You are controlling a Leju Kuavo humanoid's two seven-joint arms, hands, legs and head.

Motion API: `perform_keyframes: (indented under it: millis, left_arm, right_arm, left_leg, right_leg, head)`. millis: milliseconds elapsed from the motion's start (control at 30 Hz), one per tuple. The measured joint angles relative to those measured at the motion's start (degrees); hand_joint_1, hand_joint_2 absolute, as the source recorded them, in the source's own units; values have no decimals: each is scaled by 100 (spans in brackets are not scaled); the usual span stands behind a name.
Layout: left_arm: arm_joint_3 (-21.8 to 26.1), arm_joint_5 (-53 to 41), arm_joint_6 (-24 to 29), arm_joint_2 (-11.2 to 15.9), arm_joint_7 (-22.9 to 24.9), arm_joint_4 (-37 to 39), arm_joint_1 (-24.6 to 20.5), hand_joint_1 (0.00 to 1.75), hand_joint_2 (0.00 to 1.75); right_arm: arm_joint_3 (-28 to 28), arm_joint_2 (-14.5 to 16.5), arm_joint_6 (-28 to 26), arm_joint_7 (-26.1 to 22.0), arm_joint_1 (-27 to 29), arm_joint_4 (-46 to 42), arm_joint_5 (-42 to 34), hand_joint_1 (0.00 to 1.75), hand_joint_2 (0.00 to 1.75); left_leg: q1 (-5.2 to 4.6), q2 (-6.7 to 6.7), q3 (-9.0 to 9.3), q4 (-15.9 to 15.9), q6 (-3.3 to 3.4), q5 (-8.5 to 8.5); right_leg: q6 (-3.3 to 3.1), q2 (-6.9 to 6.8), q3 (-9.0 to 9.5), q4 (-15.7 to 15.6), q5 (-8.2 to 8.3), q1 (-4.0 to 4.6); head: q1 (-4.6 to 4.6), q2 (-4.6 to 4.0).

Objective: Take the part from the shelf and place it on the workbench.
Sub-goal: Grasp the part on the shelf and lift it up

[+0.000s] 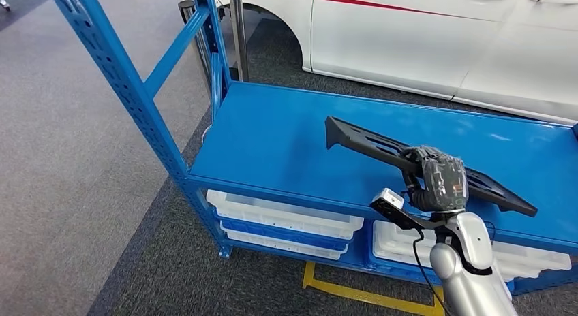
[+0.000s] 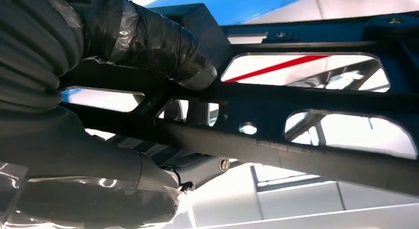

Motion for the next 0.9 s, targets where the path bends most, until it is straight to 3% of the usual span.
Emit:
perform_keyframes:
  millis: [67,133,233,267,300,333,367,433,500,600,633,667,733,767,800,833,900]
  left_arm:
    - [0,-8,-3,-2,11,0,-3,0,175]
    - [0,-14,-6,-3,25,0,-4,0,175]
    - [0,-27,-4,-2,42,0,-11,0,175]
    - [0,-30,-3,-1,44,0,-12,0,175]
    - [0,-30,-2,-1,46,0,-12,0,175]
    - [0,-30,0,-2,49,0,-12,0,175]
    - [0,-31,3,-2,51,0,-13,0,175]
    - [0,-38,9,2,53,0,-26,0,175]
    - [0,-45,16,5,53,0,-38,0,175]
    - [0,-53,20,5,56,0,-37,0,175]
    - [0,-57,19,4,57,0,-42,0,175]
    - [0,-63,18,2,57,0,-48,0,175]
    - [0,-81,17,-1,57,0,-56,0,175]
    - [1,-89,17,-1,57,0,-54,0,175]
    - [1,-95,17,-2,57,0,-53,0,175]
    - [2,-97,17,-2,57,0,-53,0,175]
    - [4,-98,18,-2,57,0,-55,0,175]
  right_arm:
    - [-51,-46,-7,-1,78,-93,-3,171,175]
    - [-82,-61,-9,-2,116,-158,-3,171,175]
    - [-109,-67,-9,-7,135,-200,1,171,175]
    - [-113,-68,-8,-11,141,-202,3,171,175]
    - [-116,-69,-7,-17,145,-202,4,171,175]
    - [-119,-69,-5,-26,149,-202,5,171,175]
    - [-123,-69,-3,-36,150,-202,5,171,175]
    - [-138,-69,0,-50,146,-202,2,171,175]
    - [-155,-70,3,-57,141,-203,-8,171,175]
    - [-177,-73,11,-97,145,-204,-66,171,175]
    - [-189,-76,16,-116,146,-204,-94,171,175]
    - [-204,-80,23,-134,147,-204,-122,171,175]
    - [-228,-89,48,-173,150,-204,-173,171,175]
    - [-234,-92,59,-187,155,-203,-192,171,175]
    - [-238,-96,68,-198,160,-203,-208,171,175]
    - [-243,-97,72,-208,163,-202,-221,171,175]
    - [-262,-98,75,-230,159,-203,-253,171,175]
  left_leg:
    - [-10,-5,-51,22,-61,23]
    - [0,14,-130,149,-127,-114]
    - [38,48,-457,1065,-229,-757]
    - [50,50,-562,1400,-252,-913]
    - [58,51,-594,1581,-265,-961]
    - [63,52,-517,1537,-266,-893]
    - [67,53,-329,1275,-258,-739]
    - [57,50,187,437,-217,-451]
    - [28,42,435,-36,-173,-347]
    - [18,46,370,-121,-79,-224]
    - [27,56,328,-145,-23,-154]
    - [38,65,273,-171,29,-80]
    - [26,77,121,-170,101,44]
    - [12,79,34,-157,113,100]
    - [-1,80,-55,-137,118,152]
    - [-13,80,-148,-109,117,199]
    - [-27,76,-313,-37,105,273]
  right_leg:
    - [-57,2,-40,-33,6,7]
    - [-145,-7,-84,-73,53,-17]
    - [-227,-36,-181,-88,144,-26]
    - [-231,-44,-225,-78,171,-21]
    - [-228,-51,-270,-64,197,-17]
    - [-221,-54,-315,-48,222,-15]
    - [-211,-55,-355,-32,247,-15]
    - [-166,-57,-413,-12,302,-8]
    - [-100,-63,-436,-27,376,-2]
    - [10,-58,-455,-85,476,-8]
    - [34,-50,-492,-35,387,-7]
    - [48,-41,-558,115,200,-3]
    - [53,-30,-750,725,-352,-1]
    - [56,-27,-830,1074,-547,0]
    - [57,-25,-852,1322,-622,1]
    - [53,-24,-790,1395,-568,1]
    - [19,-22,-381,967,-284,7]
  head:
    - [-2,0]
    - [-5,0]
    - [-7,0]
    - [-7,0]
    - [-8,0]
    - [-8,0]
    - [-8,0]
    - [-8,0]
    - [-5,0]
    - [-3,0]
    - [-1,0]
    - [0,0]
    - [3,0]
    - [2,0]
    - [2,0]
    - [2,0]
    - [2,0]
